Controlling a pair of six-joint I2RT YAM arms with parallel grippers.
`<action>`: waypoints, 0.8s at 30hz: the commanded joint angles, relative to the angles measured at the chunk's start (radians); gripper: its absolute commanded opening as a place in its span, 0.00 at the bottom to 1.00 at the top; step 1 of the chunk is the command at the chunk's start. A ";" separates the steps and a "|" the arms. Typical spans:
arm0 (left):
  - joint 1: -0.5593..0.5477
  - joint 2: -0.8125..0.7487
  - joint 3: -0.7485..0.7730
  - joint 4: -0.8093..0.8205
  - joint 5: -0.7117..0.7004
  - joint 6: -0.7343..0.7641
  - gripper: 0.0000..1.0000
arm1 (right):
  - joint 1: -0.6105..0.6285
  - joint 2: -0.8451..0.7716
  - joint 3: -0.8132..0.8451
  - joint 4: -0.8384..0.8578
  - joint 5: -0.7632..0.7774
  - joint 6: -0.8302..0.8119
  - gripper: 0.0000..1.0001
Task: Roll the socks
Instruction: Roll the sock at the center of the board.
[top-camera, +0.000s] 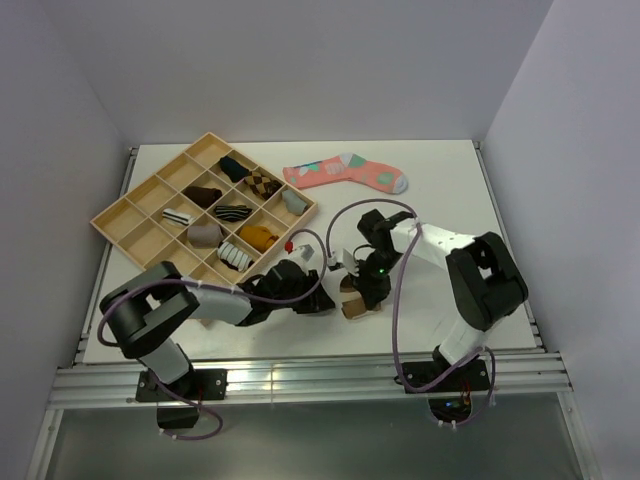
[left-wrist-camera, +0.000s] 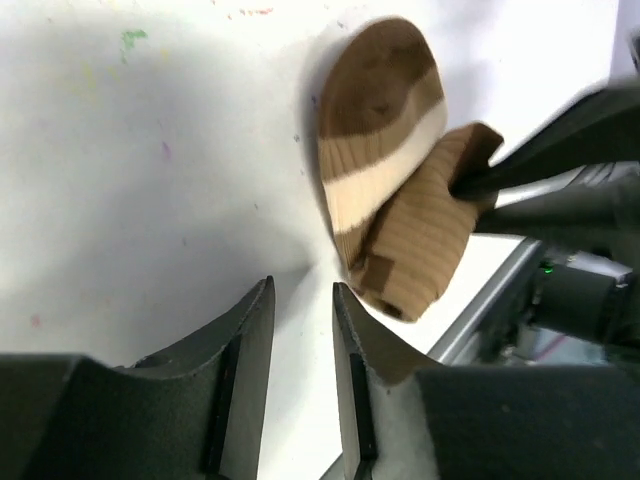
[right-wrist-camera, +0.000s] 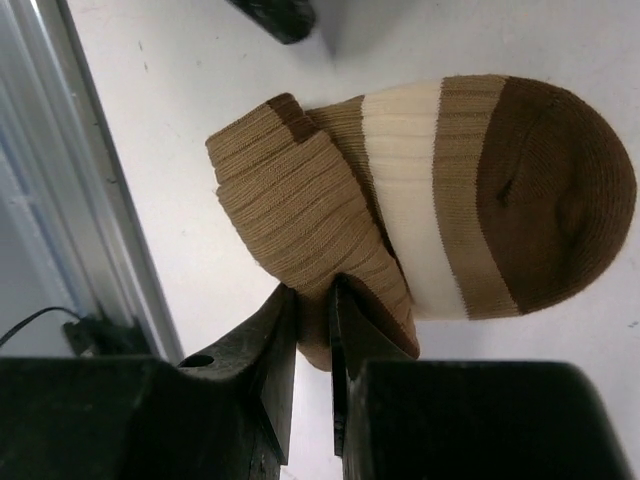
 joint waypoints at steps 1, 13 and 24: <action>-0.067 -0.095 -0.028 0.035 -0.223 0.094 0.35 | -0.001 0.097 0.029 -0.145 0.081 0.025 0.11; -0.216 -0.153 -0.009 0.130 -0.286 0.420 0.45 | -0.006 0.365 0.330 -0.328 0.004 0.045 0.12; -0.217 -0.014 0.102 0.181 -0.222 0.533 0.47 | -0.010 0.413 0.345 -0.298 0.003 0.085 0.12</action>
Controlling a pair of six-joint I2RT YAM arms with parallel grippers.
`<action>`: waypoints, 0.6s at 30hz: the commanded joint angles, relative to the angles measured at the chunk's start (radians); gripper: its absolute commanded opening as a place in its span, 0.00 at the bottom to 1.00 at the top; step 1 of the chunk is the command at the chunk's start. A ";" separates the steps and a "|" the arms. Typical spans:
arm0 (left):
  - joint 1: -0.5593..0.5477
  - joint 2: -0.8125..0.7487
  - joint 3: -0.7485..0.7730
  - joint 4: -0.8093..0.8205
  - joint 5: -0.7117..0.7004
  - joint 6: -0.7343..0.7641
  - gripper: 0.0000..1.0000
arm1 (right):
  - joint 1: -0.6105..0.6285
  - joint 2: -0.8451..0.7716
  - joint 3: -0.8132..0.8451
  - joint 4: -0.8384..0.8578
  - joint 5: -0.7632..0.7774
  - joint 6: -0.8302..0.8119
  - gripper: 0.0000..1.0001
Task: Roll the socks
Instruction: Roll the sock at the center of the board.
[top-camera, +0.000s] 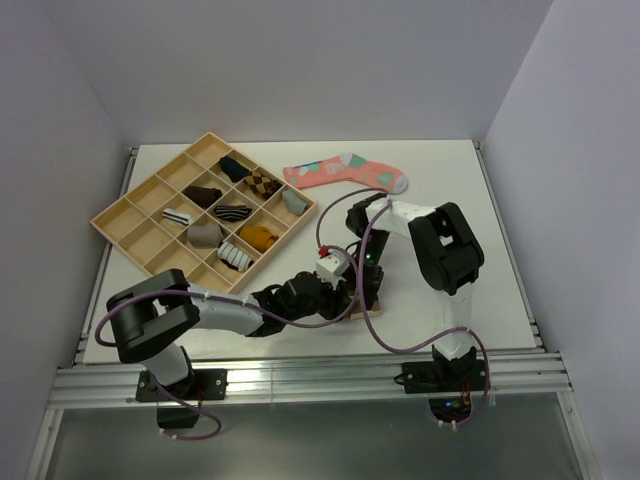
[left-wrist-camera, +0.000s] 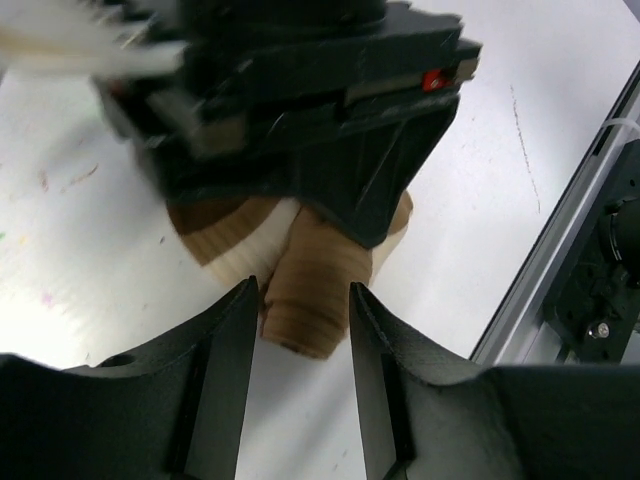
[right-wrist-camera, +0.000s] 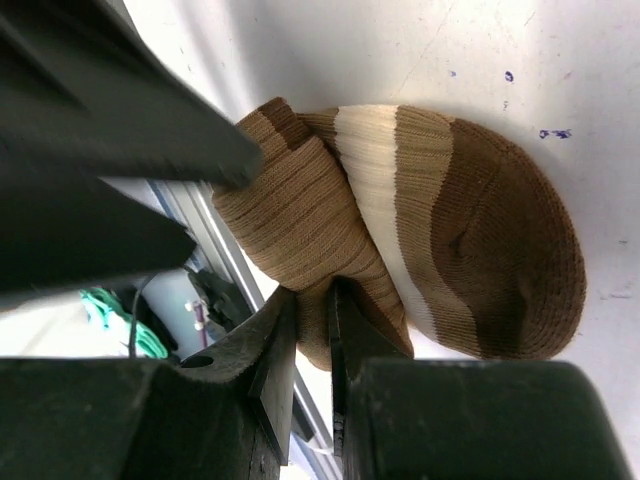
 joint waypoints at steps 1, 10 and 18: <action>-0.005 0.044 0.077 0.061 0.049 0.078 0.47 | -0.001 0.043 0.006 0.056 0.032 0.008 0.12; -0.005 0.118 0.111 0.047 0.093 0.096 0.48 | -0.008 0.047 0.012 0.066 0.040 0.022 0.11; 0.000 0.168 0.084 0.057 0.095 0.050 0.47 | -0.011 0.042 0.010 0.091 0.032 0.039 0.14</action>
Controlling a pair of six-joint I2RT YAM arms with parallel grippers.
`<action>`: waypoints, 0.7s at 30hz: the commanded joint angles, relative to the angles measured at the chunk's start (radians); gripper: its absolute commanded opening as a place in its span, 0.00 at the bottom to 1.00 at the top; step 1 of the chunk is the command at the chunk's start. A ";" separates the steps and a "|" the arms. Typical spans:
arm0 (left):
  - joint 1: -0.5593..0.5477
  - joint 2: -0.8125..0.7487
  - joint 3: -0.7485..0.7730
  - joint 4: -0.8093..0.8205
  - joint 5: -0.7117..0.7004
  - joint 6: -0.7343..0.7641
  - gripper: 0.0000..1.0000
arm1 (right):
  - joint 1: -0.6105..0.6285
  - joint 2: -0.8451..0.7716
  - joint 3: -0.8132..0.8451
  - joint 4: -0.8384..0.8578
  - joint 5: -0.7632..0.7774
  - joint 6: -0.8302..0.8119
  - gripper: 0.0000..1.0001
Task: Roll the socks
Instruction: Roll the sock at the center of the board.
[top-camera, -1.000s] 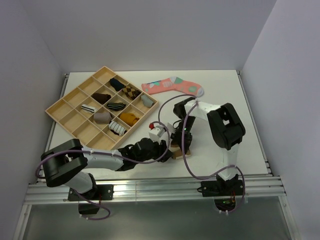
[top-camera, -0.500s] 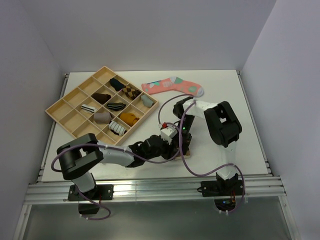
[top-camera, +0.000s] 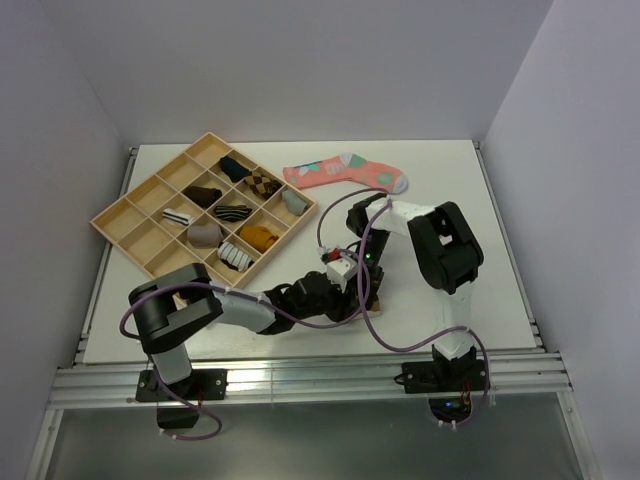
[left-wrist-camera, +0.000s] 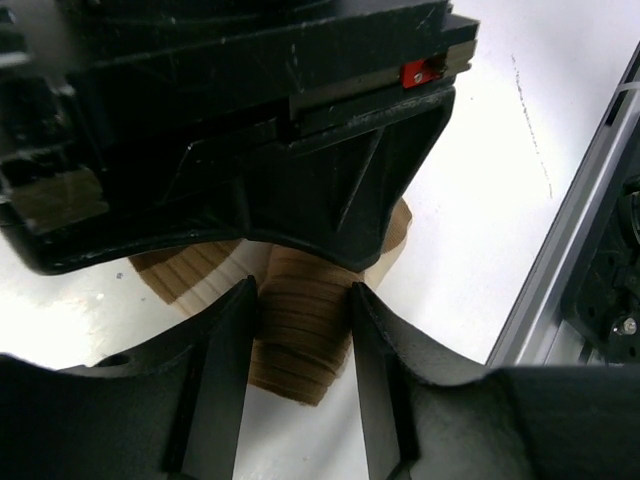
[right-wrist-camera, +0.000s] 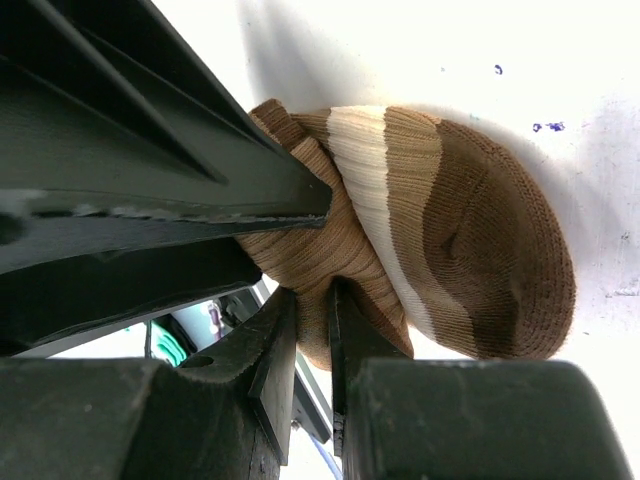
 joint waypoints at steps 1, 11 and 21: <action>0.000 0.042 0.004 0.022 0.028 -0.031 0.47 | -0.004 0.024 0.004 0.101 0.041 0.002 0.14; 0.003 0.142 -0.025 0.088 0.094 -0.178 0.11 | -0.012 -0.108 -0.049 0.202 0.018 0.071 0.35; 0.009 0.172 -0.014 -0.005 0.108 -0.280 0.00 | -0.124 -0.350 -0.129 0.308 0.009 0.119 0.45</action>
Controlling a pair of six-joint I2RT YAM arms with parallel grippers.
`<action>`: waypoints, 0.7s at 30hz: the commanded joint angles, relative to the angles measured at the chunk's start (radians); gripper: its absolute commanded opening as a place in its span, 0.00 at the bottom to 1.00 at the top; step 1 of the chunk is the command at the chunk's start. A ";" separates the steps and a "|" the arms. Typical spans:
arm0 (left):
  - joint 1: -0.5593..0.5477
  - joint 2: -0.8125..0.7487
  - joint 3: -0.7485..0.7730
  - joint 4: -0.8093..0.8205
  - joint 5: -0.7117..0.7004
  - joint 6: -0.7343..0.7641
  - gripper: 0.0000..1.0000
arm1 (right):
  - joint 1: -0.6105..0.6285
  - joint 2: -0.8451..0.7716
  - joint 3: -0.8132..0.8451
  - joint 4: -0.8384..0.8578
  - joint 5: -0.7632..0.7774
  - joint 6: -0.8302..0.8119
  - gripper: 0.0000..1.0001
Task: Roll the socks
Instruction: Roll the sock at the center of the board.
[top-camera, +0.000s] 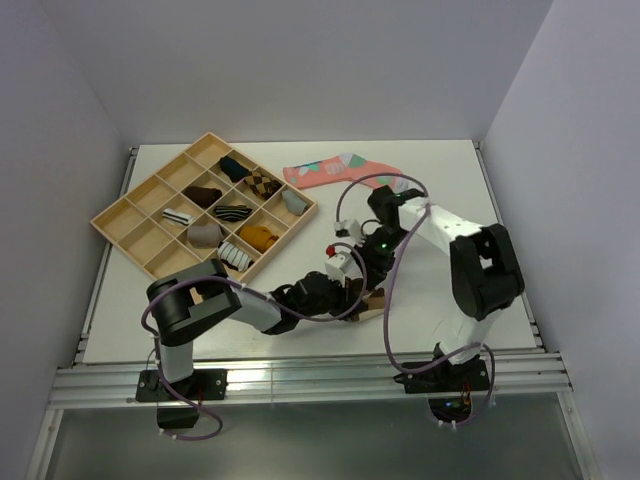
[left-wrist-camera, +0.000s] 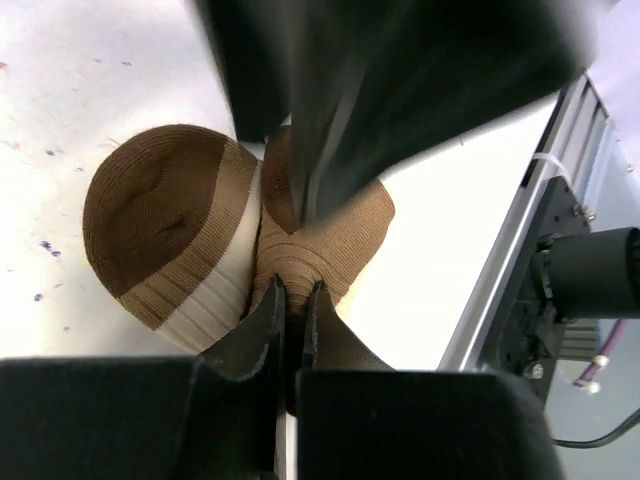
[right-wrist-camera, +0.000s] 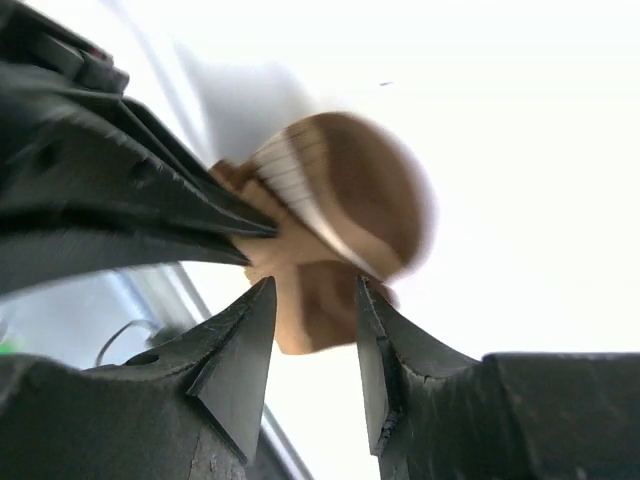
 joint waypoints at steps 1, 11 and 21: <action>0.000 0.061 -0.016 -0.182 0.057 -0.047 0.00 | -0.062 -0.124 -0.036 0.115 -0.016 0.018 0.45; 0.096 0.085 0.057 -0.340 0.249 -0.128 0.00 | -0.163 -0.481 -0.290 0.275 0.030 -0.112 0.47; 0.200 0.173 0.252 -0.625 0.502 -0.141 0.00 | -0.143 -0.686 -0.473 0.293 -0.044 -0.353 0.53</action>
